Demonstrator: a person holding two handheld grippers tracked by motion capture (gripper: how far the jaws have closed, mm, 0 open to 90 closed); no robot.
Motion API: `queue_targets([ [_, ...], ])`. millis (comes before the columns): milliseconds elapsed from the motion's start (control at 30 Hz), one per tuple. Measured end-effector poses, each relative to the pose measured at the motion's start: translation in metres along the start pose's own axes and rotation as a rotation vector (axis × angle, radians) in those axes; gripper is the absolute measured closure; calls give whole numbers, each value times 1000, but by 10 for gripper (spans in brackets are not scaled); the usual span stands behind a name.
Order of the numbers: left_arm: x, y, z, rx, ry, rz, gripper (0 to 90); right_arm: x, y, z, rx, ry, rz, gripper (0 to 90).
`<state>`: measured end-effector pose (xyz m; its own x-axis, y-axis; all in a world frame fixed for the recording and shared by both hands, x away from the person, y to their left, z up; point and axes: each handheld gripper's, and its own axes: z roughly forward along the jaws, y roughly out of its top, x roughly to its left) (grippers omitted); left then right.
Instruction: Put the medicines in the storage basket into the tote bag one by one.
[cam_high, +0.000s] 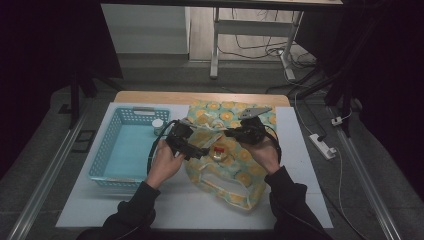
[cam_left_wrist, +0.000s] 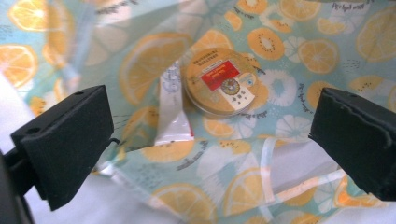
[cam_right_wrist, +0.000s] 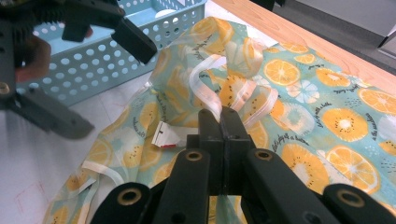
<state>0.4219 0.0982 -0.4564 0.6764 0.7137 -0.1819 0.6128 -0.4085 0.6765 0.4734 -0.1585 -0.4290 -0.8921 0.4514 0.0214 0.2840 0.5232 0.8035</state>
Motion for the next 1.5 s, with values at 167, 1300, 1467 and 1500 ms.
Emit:
queue_targets([
  [167,9,-3,-11,4,-2,-2,0,0,0,0,0,-1,0,900],
  [1300,114,-33,-63,-57,225,-175,0,-2,-1,2,5,2,2,900],
  [1467,125,-30,-54,12,264,-162,0,-1,0,0,-2,1,1,900],
  [1500,127,-29,-51,27,273,-161,0,-1,0,0,-2,2,0,900],
])
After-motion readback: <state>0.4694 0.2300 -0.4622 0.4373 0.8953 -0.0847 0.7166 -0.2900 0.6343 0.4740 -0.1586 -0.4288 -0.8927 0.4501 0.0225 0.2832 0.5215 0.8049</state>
